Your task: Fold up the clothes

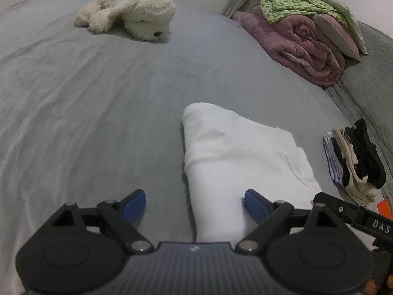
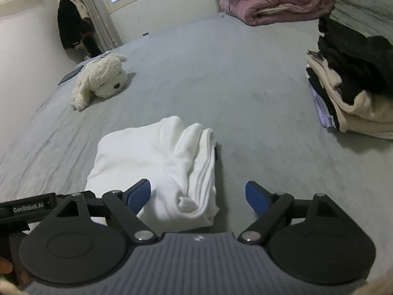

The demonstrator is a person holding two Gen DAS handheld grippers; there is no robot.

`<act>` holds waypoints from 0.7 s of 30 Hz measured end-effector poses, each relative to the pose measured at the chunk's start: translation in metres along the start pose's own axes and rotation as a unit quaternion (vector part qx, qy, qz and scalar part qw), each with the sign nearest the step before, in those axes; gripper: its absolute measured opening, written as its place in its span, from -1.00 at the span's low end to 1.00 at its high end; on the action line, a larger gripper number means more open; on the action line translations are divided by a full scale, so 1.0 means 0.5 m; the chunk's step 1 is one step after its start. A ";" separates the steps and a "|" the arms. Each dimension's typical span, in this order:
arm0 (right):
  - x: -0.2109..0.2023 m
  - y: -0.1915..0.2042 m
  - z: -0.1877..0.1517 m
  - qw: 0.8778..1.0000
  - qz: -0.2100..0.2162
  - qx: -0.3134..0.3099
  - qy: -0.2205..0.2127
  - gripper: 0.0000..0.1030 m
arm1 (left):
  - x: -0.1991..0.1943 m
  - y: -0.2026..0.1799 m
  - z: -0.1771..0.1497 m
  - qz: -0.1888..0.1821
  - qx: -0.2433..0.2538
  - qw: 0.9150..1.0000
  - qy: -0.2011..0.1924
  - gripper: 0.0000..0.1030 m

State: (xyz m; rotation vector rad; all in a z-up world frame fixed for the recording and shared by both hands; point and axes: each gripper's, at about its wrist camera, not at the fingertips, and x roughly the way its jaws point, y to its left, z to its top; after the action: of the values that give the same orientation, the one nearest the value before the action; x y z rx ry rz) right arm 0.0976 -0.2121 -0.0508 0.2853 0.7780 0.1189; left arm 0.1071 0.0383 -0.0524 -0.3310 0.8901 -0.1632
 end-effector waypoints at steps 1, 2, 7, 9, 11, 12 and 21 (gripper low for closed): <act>0.001 -0.004 0.001 1.000 0.001 0.005 0.003 0.72 | 0.000 0.001 0.001 0.000 0.000 1.000 0.001 0.74; 0.002 -0.007 0.002 1.000 0.002 0.010 0.006 0.73 | 0.000 0.001 0.001 0.001 0.000 1.000 0.002 0.75; 0.003 -0.020 0.007 1.000 0.004 0.026 0.016 0.82 | -0.003 0.007 0.004 -0.001 -0.004 1.000 0.007 0.78; 0.003 -0.025 0.010 1.000 0.002 0.026 0.018 0.86 | -0.004 0.013 0.006 -0.005 -0.011 1.000 0.010 0.78; 0.004 -0.031 0.011 0.999 0.005 0.032 0.022 0.87 | -0.005 0.023 0.008 -0.011 -0.022 1.000 0.012 0.79; 0.005 -0.035 0.011 0.999 0.008 0.037 0.025 0.87 | -0.005 0.029 0.010 -0.015 -0.028 0.999 0.015 0.79; 0.029 -0.075 0.014 0.989 0.056 0.123 0.057 0.87 | 0.009 0.082 0.013 -0.078 -0.115 0.990 0.028 0.78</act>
State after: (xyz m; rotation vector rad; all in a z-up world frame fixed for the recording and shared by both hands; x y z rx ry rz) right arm 0.1126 -0.2464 -0.0671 0.5610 0.8914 0.1471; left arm 0.1149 0.0769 -0.0663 -0.6149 0.9416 -0.2160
